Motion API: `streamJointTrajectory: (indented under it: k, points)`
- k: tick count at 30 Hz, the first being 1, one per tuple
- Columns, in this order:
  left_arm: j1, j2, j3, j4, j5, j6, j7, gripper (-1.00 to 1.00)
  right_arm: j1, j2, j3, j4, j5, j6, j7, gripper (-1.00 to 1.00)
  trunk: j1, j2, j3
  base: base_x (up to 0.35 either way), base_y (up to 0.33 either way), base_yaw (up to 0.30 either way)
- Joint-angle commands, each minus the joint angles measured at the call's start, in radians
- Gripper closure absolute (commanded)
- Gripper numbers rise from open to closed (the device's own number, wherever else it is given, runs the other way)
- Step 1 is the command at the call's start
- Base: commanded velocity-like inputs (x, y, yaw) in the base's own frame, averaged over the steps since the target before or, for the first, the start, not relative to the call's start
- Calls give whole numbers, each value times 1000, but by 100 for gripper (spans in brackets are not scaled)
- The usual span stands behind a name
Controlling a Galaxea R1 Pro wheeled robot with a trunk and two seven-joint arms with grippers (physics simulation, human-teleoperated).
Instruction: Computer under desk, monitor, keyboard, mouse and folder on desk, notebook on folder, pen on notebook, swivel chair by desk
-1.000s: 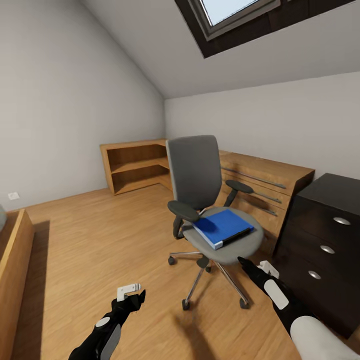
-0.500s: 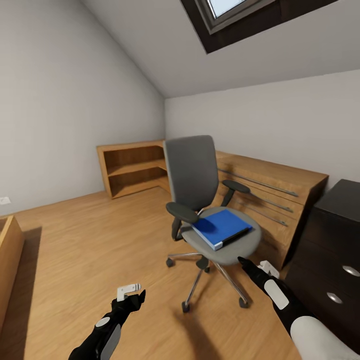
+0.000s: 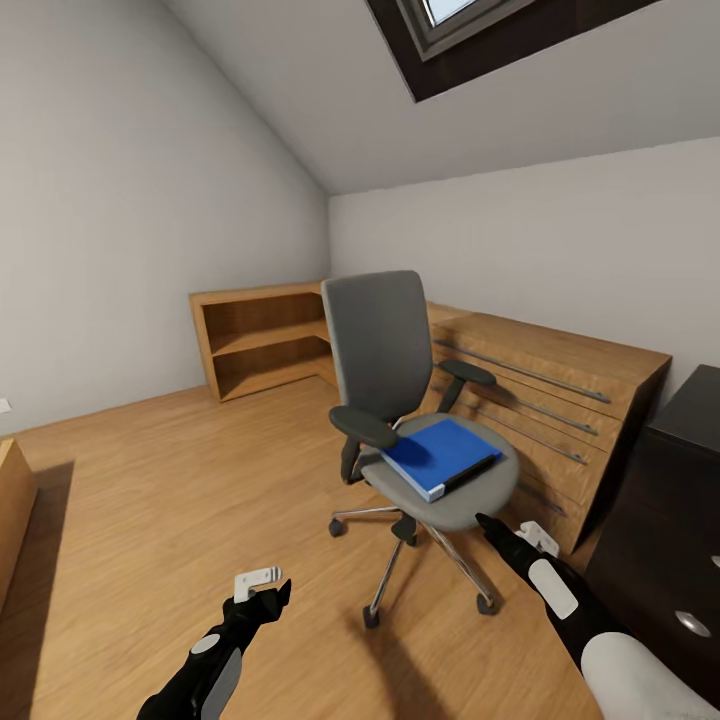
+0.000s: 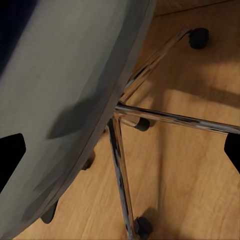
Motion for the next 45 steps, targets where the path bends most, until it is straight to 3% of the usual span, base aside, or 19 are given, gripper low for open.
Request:
streamJointTrajectory:
  k: [1,39,45]
  points:
    - [-1,-1,5,1,9,-1,-7,-100,0,0,-5,0,-4,6,4,-100,0,0,-1,8,0,0]
    - [-1,-2,5,1,10,-1,-7,-100,0,1,-4,3,-4,3,4,-100,0,0,-1,-66,0,0]
    - [-1,-2,5,1,10,-1,-7,-100,0,0,-4,5,-4,4,4,-100,-23,42,18,-1,0,0]
